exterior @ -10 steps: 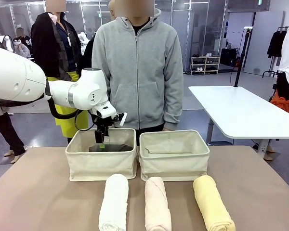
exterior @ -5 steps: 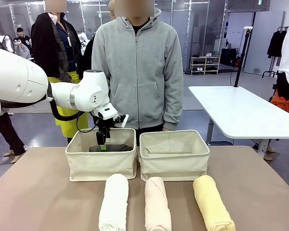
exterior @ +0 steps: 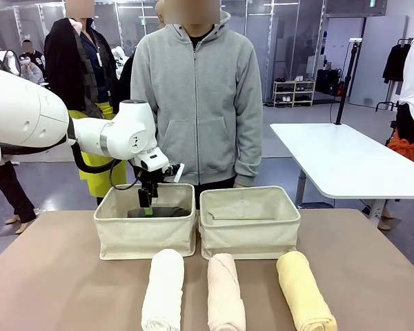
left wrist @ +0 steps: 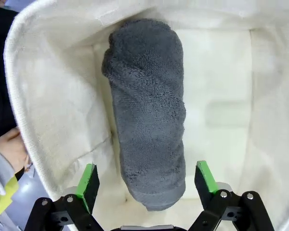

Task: Divide the towels into two baskets.
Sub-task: Pick up one hotel-folded towel from the bottom of the table and place it in the Fabric basket indicated by the person.

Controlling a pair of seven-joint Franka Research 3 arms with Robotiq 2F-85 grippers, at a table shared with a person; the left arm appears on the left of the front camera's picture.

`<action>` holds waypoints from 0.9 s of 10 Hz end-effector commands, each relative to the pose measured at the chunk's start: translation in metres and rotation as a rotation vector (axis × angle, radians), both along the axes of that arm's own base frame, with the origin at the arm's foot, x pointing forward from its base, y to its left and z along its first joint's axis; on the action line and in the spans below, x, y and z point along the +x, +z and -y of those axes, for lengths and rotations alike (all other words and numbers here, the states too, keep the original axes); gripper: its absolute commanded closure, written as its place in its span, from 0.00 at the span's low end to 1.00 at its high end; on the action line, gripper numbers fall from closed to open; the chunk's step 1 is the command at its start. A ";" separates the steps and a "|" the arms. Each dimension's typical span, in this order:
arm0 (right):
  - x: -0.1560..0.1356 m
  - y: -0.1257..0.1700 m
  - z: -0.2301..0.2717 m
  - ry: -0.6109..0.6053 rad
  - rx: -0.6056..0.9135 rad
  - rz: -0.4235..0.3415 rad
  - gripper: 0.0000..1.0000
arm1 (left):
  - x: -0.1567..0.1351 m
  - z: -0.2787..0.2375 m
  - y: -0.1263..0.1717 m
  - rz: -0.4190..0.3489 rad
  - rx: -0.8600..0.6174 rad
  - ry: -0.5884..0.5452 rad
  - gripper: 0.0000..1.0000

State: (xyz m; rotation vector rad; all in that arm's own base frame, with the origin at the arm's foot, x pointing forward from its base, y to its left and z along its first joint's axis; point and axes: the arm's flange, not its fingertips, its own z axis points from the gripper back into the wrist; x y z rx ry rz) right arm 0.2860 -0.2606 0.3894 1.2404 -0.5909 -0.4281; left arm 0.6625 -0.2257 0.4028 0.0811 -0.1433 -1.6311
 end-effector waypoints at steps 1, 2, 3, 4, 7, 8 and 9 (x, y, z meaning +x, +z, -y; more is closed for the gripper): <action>-0.001 0.002 0.000 -0.003 0.004 0.011 0.00 | -0.022 -0.005 0.035 -0.098 -0.124 0.095 0.00; -0.001 0.002 0.000 -0.003 0.004 0.011 0.00 | -0.043 -0.014 0.056 -0.175 -0.180 0.148 0.00; -0.001 0.002 0.000 -0.003 0.004 0.011 0.00 | -0.064 -0.032 0.077 -0.183 -0.198 0.234 0.00; -0.001 0.002 0.000 -0.003 0.004 0.011 0.00 | -0.086 -0.046 0.090 -0.204 -0.265 0.294 0.00; -0.001 0.002 0.000 -0.003 0.004 0.011 0.00 | -0.156 -0.105 0.086 -0.399 -0.542 0.477 0.00; -0.001 0.002 0.000 -0.003 0.004 0.011 0.00 | -0.187 -0.129 0.073 -0.501 -0.648 0.531 0.00; -0.001 0.002 0.000 -0.003 0.004 0.011 0.00 | -0.218 -0.156 0.060 -0.536 -0.721 0.594 0.00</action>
